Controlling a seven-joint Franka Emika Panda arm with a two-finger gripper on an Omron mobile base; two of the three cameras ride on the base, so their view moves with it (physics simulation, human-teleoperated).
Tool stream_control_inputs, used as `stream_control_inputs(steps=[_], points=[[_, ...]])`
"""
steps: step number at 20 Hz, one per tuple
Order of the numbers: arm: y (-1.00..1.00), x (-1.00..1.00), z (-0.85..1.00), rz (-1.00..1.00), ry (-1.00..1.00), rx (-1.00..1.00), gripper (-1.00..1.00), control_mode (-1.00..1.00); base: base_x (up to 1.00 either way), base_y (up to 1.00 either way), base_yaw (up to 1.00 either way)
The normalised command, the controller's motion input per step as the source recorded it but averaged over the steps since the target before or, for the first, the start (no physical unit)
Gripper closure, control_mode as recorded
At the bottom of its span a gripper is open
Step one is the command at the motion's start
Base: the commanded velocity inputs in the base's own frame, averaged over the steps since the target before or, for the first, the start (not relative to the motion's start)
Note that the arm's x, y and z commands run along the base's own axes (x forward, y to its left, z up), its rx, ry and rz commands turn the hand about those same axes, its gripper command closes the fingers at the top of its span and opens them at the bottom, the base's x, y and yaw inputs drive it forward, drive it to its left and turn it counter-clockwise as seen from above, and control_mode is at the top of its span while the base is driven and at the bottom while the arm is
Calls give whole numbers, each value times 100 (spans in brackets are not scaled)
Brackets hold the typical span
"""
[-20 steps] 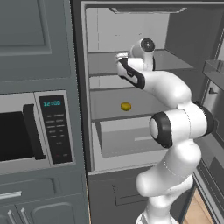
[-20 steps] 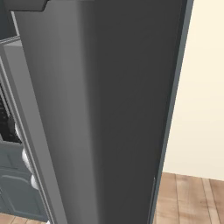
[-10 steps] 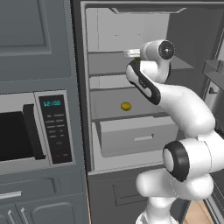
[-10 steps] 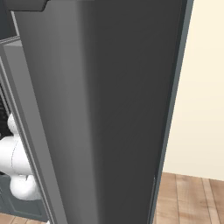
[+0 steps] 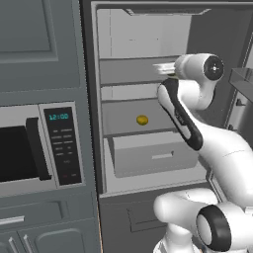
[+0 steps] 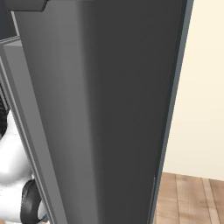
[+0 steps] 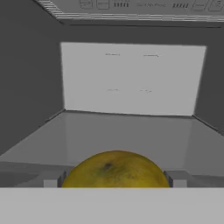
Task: Place the condiment bottle and mustard from the counter to the top shelf of the fridge. If the existing items in the fridge are on the top shelf, move them to other shelves.
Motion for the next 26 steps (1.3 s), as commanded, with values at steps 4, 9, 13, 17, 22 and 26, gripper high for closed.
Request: stream_control_inputs(steps=[4, 9, 13, 17, 22, 26], points=[[0, -100, -54, 3, 0, -5, 100, -100, 0, 0, 0], [0, -100, -95, 1, 10, -10, 100, -100, 0, 0, 0], [0, -69, -92, 0, 21, -16, 100, -100, 0, 0, 0], [0, 24, -21, -10, 3, -3, 100, -100, 0, 0, 0], [0, 71, 0, -13, 0, 0, 100, -100, 0, 0, 0], [-3, 67, -3, -4, 0, 0, 100, -100, 0, 0, 0]])
